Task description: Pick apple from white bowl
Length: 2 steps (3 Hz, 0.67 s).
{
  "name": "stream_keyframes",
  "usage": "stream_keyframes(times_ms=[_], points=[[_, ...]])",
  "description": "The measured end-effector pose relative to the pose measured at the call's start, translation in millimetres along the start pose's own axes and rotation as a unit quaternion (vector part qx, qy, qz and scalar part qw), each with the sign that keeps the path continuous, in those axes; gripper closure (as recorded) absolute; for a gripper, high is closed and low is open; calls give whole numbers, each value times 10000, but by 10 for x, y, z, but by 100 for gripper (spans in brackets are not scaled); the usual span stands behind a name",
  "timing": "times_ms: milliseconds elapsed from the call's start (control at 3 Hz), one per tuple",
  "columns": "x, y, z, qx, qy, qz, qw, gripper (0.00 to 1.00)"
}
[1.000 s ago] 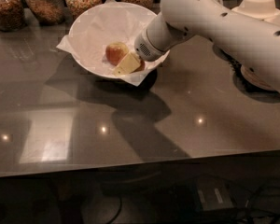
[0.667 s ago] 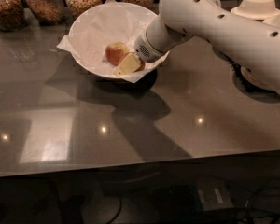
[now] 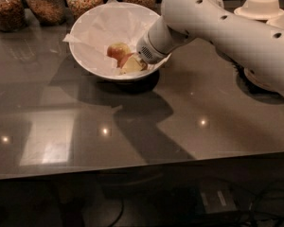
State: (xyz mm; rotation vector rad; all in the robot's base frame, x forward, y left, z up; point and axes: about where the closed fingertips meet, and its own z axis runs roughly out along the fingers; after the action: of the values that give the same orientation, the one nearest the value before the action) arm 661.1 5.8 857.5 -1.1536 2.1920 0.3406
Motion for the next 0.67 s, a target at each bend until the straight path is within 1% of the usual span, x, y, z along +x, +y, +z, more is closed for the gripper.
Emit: stream_keyframes(times_ms=[333,667], points=[[-57,28,-58,-6,-41,-117,9999,84],[-131,45,-129,-3,-75,-213,9997,100]])
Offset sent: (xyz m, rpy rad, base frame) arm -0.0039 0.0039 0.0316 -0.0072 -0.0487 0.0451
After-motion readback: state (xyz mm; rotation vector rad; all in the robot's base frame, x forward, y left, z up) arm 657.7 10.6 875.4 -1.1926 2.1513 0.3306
